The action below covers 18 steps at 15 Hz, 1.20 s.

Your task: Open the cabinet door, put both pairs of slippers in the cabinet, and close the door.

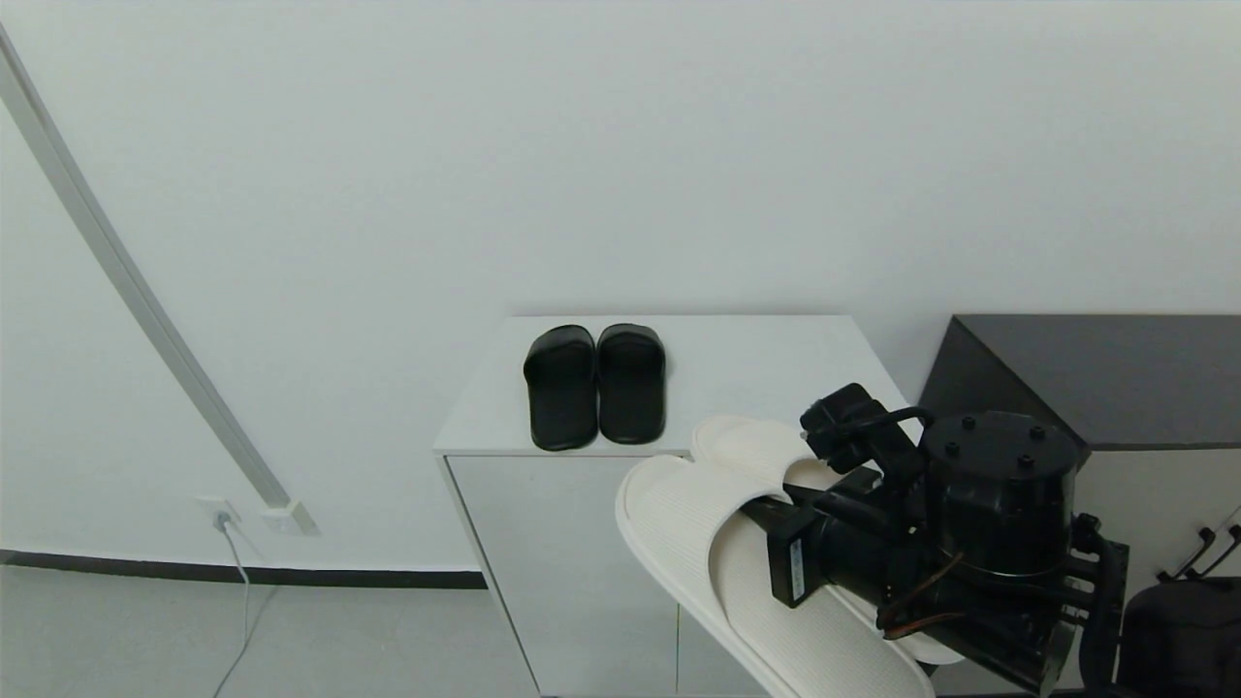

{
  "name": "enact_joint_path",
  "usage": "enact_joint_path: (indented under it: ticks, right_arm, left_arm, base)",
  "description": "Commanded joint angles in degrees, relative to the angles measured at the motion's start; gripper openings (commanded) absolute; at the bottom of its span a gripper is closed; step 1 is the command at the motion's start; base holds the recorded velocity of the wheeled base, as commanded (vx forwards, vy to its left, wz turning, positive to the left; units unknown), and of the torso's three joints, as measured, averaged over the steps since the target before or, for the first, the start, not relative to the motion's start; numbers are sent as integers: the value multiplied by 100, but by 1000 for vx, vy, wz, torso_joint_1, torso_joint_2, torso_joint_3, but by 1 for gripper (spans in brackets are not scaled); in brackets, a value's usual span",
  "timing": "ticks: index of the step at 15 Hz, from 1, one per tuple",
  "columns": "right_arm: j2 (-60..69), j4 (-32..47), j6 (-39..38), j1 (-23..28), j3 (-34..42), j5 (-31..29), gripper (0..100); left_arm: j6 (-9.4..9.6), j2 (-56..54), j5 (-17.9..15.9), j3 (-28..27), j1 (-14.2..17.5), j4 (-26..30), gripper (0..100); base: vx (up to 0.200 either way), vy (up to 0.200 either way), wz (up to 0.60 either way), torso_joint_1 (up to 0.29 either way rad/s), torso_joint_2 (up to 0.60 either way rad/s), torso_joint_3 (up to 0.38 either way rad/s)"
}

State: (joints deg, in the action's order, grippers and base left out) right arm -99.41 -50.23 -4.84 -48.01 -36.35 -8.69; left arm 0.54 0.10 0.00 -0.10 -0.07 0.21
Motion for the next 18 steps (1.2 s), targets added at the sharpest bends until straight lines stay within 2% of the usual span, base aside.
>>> enact_joint_path:
  ticks: [1,4,6,12,13,18]
  right_arm:
    - [1,-5,1,-16,14,-1,0]
    - [1,-101,88,-68,146,34,0]
    - [-8,-339,185,-68,234,87,0]
    - [-34,-348,185,-68,251,87,0]
    - [-34,-348,185,-68,251,87,0]
    - [-17,-348,185,-68,269,78,0]
  left_arm:
    - [-1,-1,0,1,-1,-3,0]
    - [-1,-1,0,1,-1,-3,0]
    - [-1,-1,0,1,-1,-3,0]
    - [-1,-1,0,1,-1,6,0]
    - [-1,-1,0,1,-1,-3,100]
    - [-1,-1,0,1,-1,6,100]
  base:
    - [0,0,0,0,0,0]
    - [0,0,0,-27,53,33]
    - [0,0,0,-139,332,178]
    - [0,0,0,-162,391,216]
    - [0,0,0,-222,500,295]
    - [0,0,0,-229,546,319]
